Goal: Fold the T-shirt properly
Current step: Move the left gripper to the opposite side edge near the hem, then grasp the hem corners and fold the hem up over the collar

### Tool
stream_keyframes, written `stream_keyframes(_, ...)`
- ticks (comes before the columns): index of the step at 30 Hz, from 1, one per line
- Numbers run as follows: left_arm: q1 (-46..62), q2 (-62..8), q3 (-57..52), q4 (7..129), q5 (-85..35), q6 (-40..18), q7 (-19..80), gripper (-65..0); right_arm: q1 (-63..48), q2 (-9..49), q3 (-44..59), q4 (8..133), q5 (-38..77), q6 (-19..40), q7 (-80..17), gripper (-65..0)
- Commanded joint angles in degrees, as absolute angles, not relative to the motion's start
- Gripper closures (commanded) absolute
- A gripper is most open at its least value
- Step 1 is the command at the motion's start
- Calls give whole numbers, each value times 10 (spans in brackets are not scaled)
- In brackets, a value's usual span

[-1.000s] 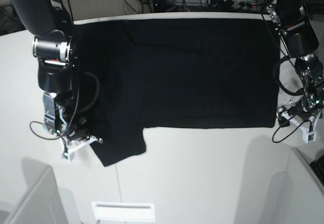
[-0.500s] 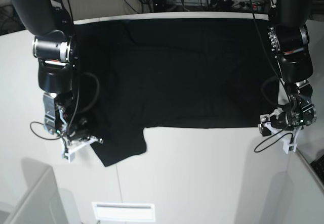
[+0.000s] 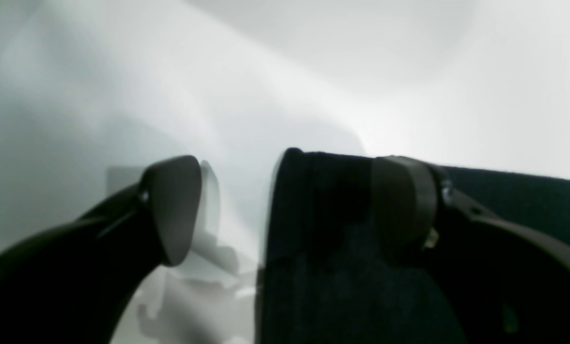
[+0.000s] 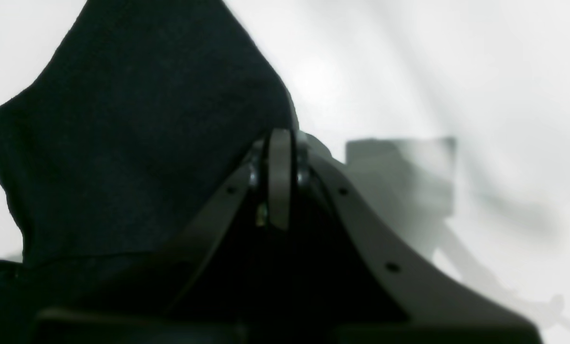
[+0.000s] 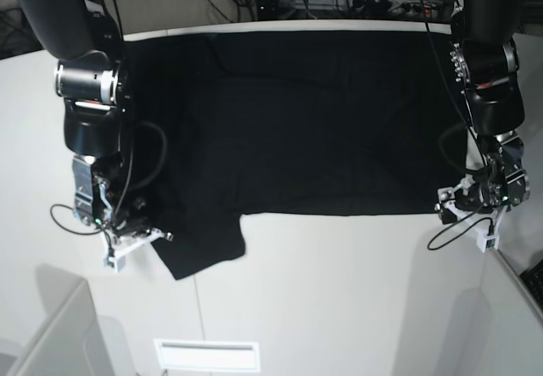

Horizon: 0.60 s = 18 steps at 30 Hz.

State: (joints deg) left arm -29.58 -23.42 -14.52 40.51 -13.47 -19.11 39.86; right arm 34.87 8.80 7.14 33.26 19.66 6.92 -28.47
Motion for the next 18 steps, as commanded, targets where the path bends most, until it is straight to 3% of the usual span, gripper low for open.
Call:
stream_keyframes(1,-310,-245,-145,401,-138,-192,400,-522,366,92,72,339,196,70,-284,0)
stream_keyframes(3,-309,-245,-145,395,-138,-193,399,-499,366,92,72,339,196,70,-284,0)
stream_keyframes(14,-309,-245,-145,396,-141,-195,399,0,365,92,73,339,196,70,-283,0)
stream_keyframes(18,-305,-245,-150,396,-142,-196,398,0,365,92,74,340,196,70,-271,0)
